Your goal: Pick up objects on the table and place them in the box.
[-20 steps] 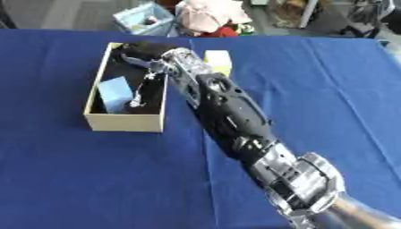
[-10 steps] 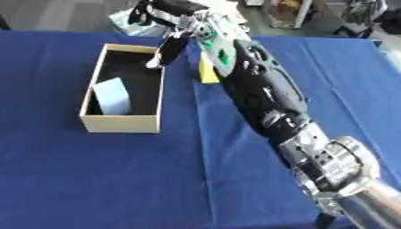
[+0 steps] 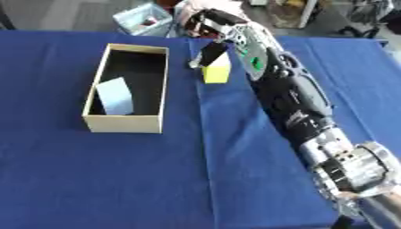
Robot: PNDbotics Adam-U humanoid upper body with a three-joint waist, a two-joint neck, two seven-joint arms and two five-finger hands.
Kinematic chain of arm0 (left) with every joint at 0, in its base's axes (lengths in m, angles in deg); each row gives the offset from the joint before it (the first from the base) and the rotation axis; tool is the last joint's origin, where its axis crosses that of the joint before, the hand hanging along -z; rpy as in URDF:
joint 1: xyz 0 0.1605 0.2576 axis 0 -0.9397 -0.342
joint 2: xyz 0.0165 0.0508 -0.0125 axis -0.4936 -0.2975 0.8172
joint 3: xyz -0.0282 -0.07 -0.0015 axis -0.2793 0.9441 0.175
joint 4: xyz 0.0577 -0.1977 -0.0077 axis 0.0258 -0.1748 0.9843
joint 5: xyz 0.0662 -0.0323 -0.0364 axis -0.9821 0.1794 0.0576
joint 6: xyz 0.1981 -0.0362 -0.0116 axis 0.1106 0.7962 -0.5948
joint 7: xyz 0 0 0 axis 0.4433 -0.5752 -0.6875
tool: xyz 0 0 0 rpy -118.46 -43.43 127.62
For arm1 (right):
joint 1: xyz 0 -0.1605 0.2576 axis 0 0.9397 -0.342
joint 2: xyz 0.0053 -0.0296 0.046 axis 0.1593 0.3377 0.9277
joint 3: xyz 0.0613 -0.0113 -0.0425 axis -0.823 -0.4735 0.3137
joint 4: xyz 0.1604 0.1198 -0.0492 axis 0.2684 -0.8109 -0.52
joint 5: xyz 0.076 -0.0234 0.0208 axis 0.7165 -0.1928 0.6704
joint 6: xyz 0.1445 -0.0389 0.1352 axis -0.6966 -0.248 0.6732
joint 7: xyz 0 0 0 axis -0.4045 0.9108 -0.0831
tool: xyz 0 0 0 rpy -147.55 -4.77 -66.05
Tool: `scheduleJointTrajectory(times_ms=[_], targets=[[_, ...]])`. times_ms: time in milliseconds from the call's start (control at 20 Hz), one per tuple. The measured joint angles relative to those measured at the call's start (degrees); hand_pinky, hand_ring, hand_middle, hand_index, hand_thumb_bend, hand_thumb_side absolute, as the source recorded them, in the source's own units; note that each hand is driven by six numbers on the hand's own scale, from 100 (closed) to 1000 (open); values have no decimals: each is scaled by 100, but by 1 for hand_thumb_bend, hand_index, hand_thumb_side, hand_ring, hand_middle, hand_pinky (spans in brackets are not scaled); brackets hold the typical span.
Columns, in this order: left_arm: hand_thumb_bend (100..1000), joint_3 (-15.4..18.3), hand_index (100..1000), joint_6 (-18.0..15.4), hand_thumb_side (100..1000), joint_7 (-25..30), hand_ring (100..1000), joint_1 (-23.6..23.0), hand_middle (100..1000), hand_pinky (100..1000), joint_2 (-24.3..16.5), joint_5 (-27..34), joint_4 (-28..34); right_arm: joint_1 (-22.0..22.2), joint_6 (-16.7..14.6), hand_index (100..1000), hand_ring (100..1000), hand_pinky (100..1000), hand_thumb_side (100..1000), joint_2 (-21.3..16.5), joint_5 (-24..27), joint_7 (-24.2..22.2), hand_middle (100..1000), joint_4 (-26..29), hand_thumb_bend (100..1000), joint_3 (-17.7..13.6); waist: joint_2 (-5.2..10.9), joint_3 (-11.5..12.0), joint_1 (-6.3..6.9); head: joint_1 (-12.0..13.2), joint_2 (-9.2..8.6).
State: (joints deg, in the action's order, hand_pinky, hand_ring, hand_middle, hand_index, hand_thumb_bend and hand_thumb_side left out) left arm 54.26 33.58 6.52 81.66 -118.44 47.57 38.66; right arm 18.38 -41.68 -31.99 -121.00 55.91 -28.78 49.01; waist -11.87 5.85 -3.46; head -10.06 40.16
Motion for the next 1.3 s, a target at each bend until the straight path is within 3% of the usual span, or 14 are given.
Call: scheduleJointTrajectory(times_ms=[350,800,1300], targets=[[421,-1,799,11,302,11,567,3,582,563,0,0,34,32,118,850,808,769,280,-60,-173,146,800,-277,545,-177,-21,56,0,0,-4],[421,-1,800,12,300,12,566,3,581,562,0,-5,45,51,-61,852,814,776,287,-114,-286,94,798,-474,545,-286,-27,76,0,2,-4],[420,-1,800,13,298,12,566,4,582,560,0,-11,46,99,76,857,826,782,257,-153,-516,85,816,-672,527,-410,-53,75,35,5,-4]])
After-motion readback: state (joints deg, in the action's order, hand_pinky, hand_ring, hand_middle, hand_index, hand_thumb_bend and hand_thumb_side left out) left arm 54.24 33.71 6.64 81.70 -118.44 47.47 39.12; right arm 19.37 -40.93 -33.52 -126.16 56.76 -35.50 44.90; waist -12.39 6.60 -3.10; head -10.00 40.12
